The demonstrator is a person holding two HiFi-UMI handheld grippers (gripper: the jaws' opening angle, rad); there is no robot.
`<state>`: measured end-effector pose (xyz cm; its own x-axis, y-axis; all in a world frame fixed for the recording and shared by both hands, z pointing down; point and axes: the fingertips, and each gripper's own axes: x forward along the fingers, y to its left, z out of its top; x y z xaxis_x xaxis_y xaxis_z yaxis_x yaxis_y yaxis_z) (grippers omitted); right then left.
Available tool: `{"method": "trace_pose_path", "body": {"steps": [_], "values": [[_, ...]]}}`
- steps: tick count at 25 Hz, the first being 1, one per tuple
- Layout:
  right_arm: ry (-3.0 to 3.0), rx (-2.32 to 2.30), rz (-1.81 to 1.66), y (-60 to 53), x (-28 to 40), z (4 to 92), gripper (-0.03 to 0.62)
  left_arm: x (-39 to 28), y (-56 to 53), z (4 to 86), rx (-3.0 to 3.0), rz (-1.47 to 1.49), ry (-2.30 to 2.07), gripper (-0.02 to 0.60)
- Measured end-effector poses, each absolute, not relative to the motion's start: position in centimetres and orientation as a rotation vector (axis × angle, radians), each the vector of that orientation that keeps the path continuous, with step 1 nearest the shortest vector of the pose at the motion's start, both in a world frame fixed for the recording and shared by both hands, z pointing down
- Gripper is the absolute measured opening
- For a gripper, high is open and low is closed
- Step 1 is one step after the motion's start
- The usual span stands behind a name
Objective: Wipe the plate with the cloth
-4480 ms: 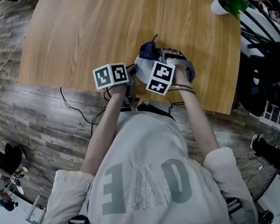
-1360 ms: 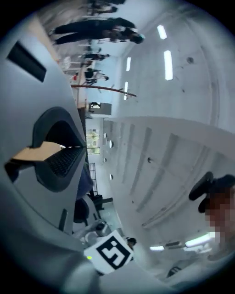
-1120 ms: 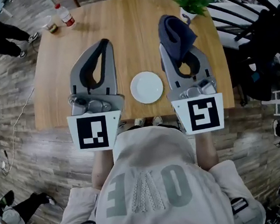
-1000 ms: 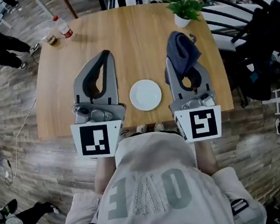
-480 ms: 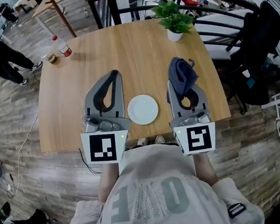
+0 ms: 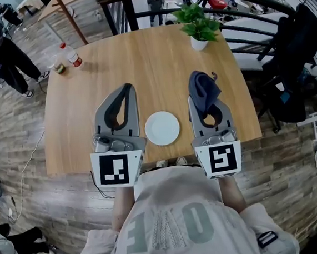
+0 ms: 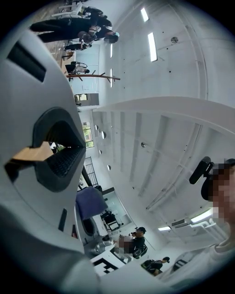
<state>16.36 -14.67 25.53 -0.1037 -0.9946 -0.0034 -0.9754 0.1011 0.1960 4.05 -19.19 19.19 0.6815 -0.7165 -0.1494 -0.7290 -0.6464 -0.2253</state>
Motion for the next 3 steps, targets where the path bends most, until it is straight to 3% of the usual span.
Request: {"method": "trace_pose_path", "body": {"steps": [3], "values": [[-2.251, 1.993, -0.211, -14.89, 16.33, 25.79, 0.057, 4.31, -19.4, 19.21, -2.632, 0.077, 1.151, 0.009]]}}
